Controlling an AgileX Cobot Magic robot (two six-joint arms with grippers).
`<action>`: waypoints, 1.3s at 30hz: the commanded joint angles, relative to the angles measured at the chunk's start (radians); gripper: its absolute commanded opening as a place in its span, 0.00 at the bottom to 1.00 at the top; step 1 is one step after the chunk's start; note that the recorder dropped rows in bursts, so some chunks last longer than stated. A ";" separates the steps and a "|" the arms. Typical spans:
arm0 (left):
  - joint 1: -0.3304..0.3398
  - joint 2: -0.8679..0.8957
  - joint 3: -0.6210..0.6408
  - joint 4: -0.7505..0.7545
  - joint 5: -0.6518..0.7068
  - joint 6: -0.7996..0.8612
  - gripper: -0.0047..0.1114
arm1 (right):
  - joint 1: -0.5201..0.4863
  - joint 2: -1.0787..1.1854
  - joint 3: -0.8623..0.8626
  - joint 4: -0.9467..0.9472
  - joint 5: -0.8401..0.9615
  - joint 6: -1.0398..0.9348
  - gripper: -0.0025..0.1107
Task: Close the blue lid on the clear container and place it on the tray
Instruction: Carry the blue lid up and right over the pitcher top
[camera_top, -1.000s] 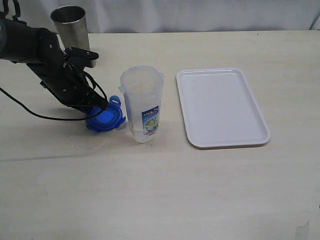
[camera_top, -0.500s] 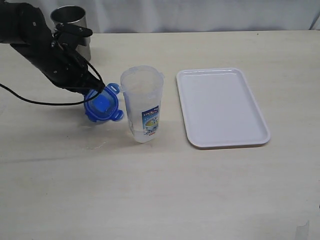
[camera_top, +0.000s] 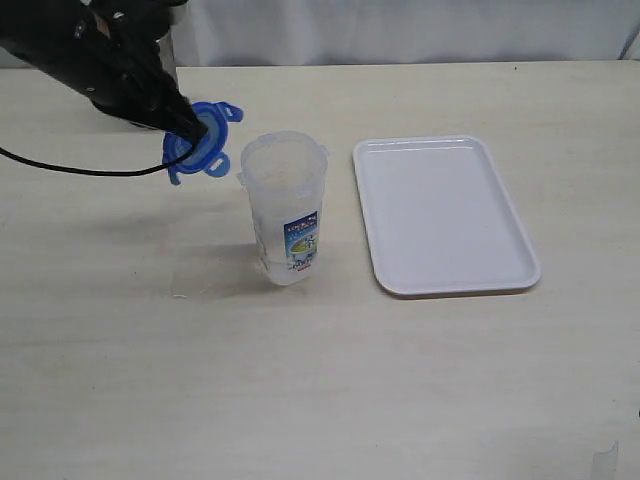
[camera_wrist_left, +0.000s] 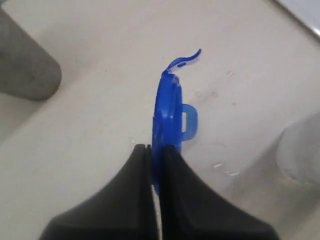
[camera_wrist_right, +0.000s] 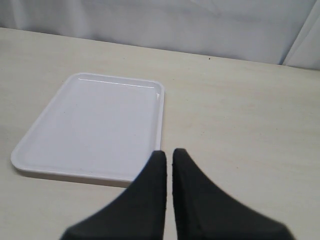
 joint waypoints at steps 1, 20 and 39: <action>-0.083 -0.040 -0.005 0.163 -0.087 -0.100 0.04 | -0.002 -0.004 0.001 0.003 0.001 0.002 0.06; -0.445 -0.040 -0.005 1.204 0.150 -0.799 0.04 | -0.002 -0.004 0.001 0.003 0.001 0.002 0.06; -0.662 -0.040 -0.005 1.311 0.360 -0.721 0.04 | -0.002 -0.004 0.001 0.003 0.001 0.002 0.06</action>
